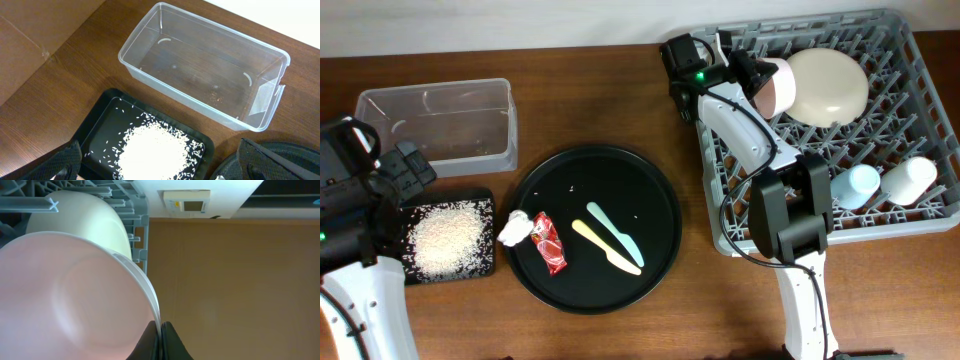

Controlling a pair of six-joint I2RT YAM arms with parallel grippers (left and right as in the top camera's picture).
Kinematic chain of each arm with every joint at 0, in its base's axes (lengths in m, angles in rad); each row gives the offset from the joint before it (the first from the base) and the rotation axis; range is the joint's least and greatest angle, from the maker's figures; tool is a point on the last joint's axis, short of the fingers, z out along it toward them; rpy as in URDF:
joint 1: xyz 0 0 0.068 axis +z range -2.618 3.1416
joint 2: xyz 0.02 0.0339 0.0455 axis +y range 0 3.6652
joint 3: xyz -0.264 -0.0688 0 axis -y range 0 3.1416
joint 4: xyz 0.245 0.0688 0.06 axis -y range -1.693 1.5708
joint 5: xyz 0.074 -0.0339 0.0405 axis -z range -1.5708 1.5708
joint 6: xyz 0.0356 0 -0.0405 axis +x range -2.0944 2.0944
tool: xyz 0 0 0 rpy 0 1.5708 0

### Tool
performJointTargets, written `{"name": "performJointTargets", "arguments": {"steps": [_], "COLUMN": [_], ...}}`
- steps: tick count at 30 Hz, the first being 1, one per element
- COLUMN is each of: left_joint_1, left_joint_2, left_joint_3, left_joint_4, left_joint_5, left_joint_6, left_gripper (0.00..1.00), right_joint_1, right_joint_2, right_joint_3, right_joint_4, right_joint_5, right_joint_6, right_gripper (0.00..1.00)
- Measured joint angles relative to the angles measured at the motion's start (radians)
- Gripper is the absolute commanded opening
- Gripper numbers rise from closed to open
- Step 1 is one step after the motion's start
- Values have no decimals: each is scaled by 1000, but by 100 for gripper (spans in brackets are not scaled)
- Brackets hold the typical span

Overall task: Sort waste into correct bins and load items into the dishwasher rack
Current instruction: 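Lower the pink bowl edge-first into a rack slot with the right gripper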

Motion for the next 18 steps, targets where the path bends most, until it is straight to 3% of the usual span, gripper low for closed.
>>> {"name": "performJointTargets", "arguments": {"steps": [18], "left_joint_1": [0], "left_joint_2": [0], "left_joint_3": [0], "left_joint_4": [0], "left_joint_5": [0], "left_joint_6": [0], "left_gripper": [99], "right_joint_1": [0], "right_joint_2": [1], "right_joint_3": [0], "right_joint_4": [17], "right_joint_5": [14], "right_joint_6": [-23], "right_gripper": [4]}}
